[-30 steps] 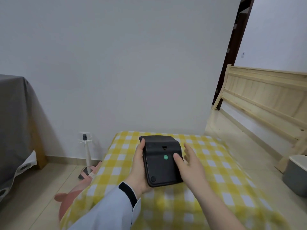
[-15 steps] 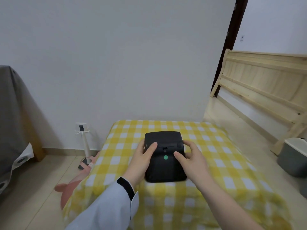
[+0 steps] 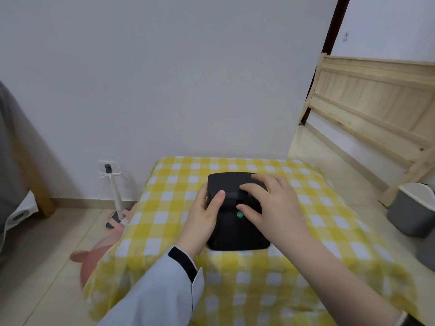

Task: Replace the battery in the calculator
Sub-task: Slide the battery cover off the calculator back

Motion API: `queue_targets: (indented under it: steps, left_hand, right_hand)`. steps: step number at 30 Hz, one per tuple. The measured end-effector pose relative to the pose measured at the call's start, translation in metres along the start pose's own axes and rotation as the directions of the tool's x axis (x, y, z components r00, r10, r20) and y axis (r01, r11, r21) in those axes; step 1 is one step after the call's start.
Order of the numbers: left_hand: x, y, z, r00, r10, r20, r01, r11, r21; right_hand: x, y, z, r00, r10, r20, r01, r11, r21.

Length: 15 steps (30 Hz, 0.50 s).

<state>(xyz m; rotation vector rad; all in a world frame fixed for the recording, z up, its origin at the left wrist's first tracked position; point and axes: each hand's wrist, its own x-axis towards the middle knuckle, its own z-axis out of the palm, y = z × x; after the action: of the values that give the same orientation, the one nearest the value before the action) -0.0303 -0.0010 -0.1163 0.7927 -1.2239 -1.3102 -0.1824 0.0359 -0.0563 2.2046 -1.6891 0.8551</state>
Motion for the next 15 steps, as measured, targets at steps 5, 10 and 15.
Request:
queue_targets:
  steps: [5, 10, 15]
  left_hand:
    - [0.0, -0.003, -0.003, 1.0, 0.02, 0.006, -0.02, 1.0, 0.023]
    - [0.001, -0.004, -0.002, 1.0, 0.029, 0.002, -0.029, 0.998, 0.048]
    - [0.0, -0.003, -0.002, 0.999, 0.035, -0.013, -0.034, 0.997, 0.062]
  right_hand:
    - [0.014, -0.004, -0.008, 0.977, -0.168, 0.129, 0.187, 0.971, -0.15]
    - [0.024, -0.004, -0.016, 0.91, -0.317, 0.267, 0.393, 0.867, -0.308]
    - [0.024, 0.001, -0.013, 0.847, -0.506, 0.164, 0.522, 0.734, -0.434]
